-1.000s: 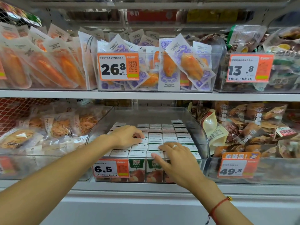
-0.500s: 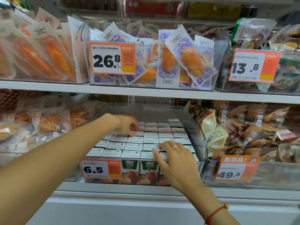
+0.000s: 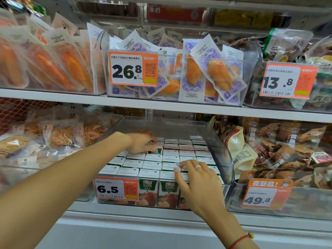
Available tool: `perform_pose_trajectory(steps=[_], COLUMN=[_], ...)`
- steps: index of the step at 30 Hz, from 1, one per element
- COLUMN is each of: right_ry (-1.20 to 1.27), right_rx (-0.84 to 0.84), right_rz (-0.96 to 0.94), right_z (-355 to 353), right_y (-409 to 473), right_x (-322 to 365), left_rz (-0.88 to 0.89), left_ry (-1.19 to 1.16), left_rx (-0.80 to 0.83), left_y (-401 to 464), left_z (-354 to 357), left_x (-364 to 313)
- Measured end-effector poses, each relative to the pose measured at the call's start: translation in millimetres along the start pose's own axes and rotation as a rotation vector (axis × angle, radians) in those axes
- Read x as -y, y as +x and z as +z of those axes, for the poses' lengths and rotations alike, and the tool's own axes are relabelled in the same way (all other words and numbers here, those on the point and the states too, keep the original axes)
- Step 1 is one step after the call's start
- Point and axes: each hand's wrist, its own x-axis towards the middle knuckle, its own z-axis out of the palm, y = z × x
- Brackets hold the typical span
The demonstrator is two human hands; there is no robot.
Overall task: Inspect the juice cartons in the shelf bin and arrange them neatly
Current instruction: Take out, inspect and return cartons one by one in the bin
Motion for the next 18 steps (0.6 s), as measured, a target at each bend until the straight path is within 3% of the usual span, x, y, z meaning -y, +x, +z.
perform_pose_trajectory(steps=[7, 11, 14, 18], right_ry=[-0.059, -0.09, -0.093, -0.095], right_rx=[-0.033, -0.09, -0.063, 0.028], right_rz=[-0.013, -0.016, -0.033, 0.001], right_z=[-3, -1, 0, -8], right_y=[1, 0, 0, 2], right_x=[5, 5, 2, 3], left_rz=[-0.024, 0.0, 0.042, -0.069], left_ry=[-0.177, -0.266, -0.488, -1.011], left_rx=[-0.382, -0.747, -0.945, -0.939], left_y=[-24, -45, -71, -117], left_z=[11, 27, 26, 24], left_x=[4, -5, -24, -58])
